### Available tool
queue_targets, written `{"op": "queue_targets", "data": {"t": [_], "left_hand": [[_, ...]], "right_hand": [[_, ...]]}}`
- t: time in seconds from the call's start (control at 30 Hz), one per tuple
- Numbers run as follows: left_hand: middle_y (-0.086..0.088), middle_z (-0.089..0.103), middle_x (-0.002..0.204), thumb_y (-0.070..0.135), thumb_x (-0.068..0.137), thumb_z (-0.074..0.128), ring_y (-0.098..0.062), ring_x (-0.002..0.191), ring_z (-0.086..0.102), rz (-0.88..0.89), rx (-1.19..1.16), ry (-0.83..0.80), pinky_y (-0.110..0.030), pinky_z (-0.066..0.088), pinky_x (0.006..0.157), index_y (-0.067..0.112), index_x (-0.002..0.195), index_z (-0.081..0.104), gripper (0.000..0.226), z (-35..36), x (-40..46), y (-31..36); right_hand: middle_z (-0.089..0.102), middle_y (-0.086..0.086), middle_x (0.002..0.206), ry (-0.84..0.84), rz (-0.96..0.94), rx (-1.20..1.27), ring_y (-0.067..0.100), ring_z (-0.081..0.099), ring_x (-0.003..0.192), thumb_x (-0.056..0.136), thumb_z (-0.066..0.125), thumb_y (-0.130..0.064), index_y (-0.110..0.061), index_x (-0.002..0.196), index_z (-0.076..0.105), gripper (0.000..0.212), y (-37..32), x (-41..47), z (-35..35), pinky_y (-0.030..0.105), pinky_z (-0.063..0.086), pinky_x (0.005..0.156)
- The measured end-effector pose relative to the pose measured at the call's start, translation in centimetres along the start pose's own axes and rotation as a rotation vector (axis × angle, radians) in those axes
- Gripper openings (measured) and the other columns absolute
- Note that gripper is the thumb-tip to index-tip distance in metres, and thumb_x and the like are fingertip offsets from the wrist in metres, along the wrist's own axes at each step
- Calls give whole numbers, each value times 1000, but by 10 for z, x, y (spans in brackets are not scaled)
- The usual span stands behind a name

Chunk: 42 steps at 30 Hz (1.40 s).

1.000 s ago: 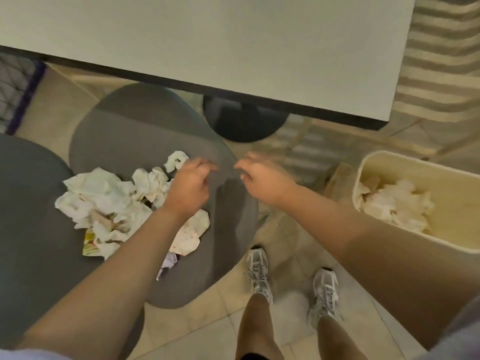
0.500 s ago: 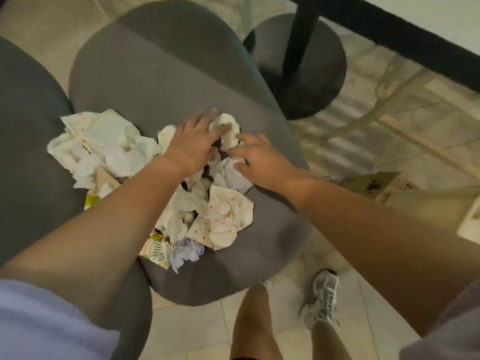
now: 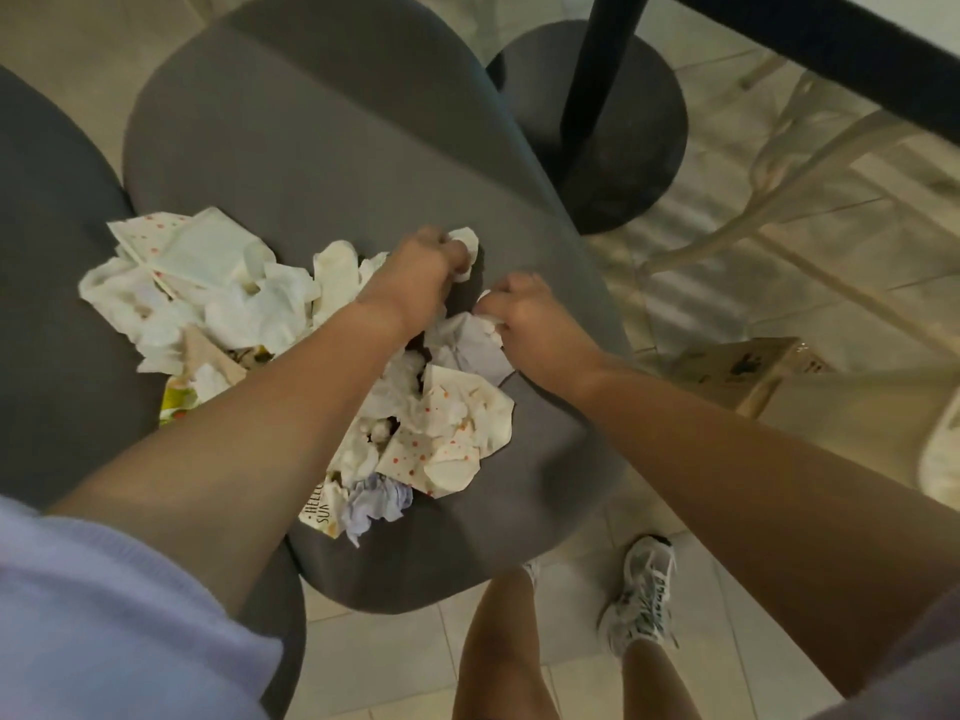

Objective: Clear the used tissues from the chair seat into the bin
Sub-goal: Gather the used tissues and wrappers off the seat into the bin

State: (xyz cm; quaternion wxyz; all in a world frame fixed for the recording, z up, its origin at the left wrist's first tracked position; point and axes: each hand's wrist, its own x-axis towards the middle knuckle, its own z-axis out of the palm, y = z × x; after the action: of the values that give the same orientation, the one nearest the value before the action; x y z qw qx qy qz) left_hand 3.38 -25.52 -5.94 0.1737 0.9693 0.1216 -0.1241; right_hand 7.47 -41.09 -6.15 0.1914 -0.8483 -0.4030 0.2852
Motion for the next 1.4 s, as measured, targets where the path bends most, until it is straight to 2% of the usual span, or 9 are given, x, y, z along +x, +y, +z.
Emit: {"op": "queue_targets", "data": {"t": [0.1, 0.3, 0.53, 0.73, 0.83, 0.93, 1.1, 1.27, 1.4], "left_hand": [[-18, 53, 116, 2, 90, 46, -32, 99, 52, 6, -68, 91, -30, 40, 80, 5, 105, 63, 23, -16, -12, 7], [-20, 54, 105, -5, 83, 55, -34, 95, 54, 47, -133, 187, -23, 36, 79, 3, 101, 67, 23, -47, -37, 31], [-21, 55, 107, -6, 81, 55, -37, 100, 54, 179, -89, 157, -39, 44, 88, 3, 99, 67, 23, -58, -48, 111], [-22, 54, 106, -6, 82, 56, -36, 97, 54, 309, -100, 96, -32, 41, 85, 2, 104, 64, 24, -31, -45, 217], [-20, 53, 108, -5, 83, 56, -33, 102, 52, 363, -137, 51, -34, 41, 86, 3, 111, 58, 29, -10, -44, 270], [-15, 53, 112, -1, 85, 57, -28, 106, 50, 425, -172, 3, -31, 39, 90, 7, 115, 52, 32, 9, -44, 320], [-5, 50, 119, 11, 89, 56, -14, 109, 45, 505, -189, -69, -24, 36, 92, 16, 121, 46, 34, 36, -38, 393], [-6, 50, 124, 9, 87, 58, -18, 117, 46, 578, -171, -160, -19, 32, 95, 14, 123, 49, 37, 64, -26, 451], [-5, 50, 125, 21, 83, 67, -17, 110, 47, 583, -152, -310, -21, 35, 90, 17, 125, 51, 46, 74, -23, 474]], "right_hand": [[47, 18, 125, 37, 38, 58, 30, 42, 119, 87, 47, 7, -8, 124, 56, 41, -4, -9, -10, 26, 35, 94], [46, 14, 127, 85, 59, 186, 25, 41, 120, 90, 46, -1, -12, 124, 56, 38, -10, -39, -40, 17, 28, 87], [53, 18, 121, 229, 45, 202, 33, 46, 116, 82, 50, 10, -5, 117, 61, 40, 16, -104, -81, 34, 38, 98], [53, 19, 124, 293, 139, 161, 32, 43, 121, 87, 48, 4, -4, 119, 59, 36, 77, -189, -110, 27, 29, 100], [54, 18, 125, 365, 189, 173, 34, 43, 121, 85, 50, 6, -6, 120, 60, 39, 113, -237, -120, 36, 35, 103], [62, 26, 106, 470, 196, 203, 45, 54, 102, 75, 53, 7, 1, 103, 67, 32, 149, -282, -124, 48, 47, 87], [63, 27, 102, 531, 301, 226, 46, 56, 95, 71, 54, 11, 4, 98, 67, 31, 204, -341, -129, 47, 47, 82], [56, 18, 124, 567, 484, 244, 37, 48, 117, 82, 49, 7, -2, 110, 63, 33, 241, -385, -130, 49, 44, 94], [49, 11, 139, 533, 569, 230, 28, 37, 132, 86, 49, -2, -7, 115, 62, 32, 257, -403, -131, 42, 38, 104]]}}
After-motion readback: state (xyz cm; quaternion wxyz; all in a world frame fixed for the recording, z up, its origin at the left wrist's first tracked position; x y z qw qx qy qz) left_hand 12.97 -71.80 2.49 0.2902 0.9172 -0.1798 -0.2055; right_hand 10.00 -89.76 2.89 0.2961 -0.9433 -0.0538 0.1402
